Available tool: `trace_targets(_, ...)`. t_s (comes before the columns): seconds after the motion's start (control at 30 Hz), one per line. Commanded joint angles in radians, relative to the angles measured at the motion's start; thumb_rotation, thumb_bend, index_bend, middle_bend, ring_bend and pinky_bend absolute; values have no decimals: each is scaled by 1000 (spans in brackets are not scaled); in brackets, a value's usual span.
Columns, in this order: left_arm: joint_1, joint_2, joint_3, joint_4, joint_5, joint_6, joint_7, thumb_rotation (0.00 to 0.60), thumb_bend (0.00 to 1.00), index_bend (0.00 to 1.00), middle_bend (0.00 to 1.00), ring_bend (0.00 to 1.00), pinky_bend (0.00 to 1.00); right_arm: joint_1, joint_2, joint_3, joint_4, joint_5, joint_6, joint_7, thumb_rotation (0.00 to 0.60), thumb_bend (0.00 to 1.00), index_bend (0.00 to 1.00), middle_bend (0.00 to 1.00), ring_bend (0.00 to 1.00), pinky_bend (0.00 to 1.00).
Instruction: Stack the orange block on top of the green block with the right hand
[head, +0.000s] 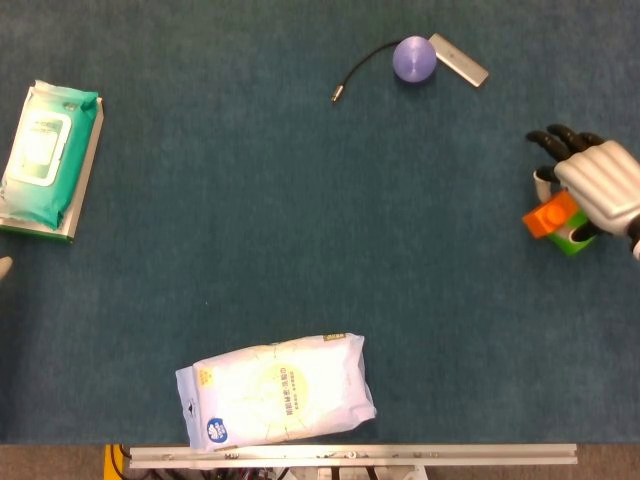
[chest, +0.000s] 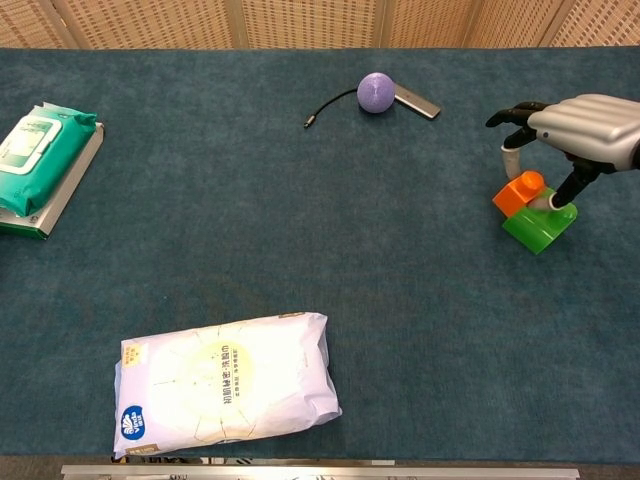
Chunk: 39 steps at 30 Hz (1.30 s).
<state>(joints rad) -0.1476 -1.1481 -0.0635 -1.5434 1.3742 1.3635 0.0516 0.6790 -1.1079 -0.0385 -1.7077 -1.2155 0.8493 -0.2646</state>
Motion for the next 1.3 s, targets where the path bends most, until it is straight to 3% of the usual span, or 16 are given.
trace_targets(0.03, 1, 0, 0, 0, -1, 0, 0, 600, 112, 361, 379, 392, 540, -7, -4, -3, -1, -12, -1, 7, 600, 239, 622, 103, 3, 195)
trace_targets(0.63, 12, -2, 5, -4, -4, 8, 3, 600, 112, 361, 379, 392, 540, -50, -29, -60, 18, -145, -24, 28, 600, 244, 622, 103, 2, 124)
trace_targets(1.3, 16, -1, 5, -9, -9, 8, 9, 600, 112, 361, 379, 392, 540, -62, -58, -73, 79, -205, -46, 15, 600, 246, 629, 81, 0, 6)
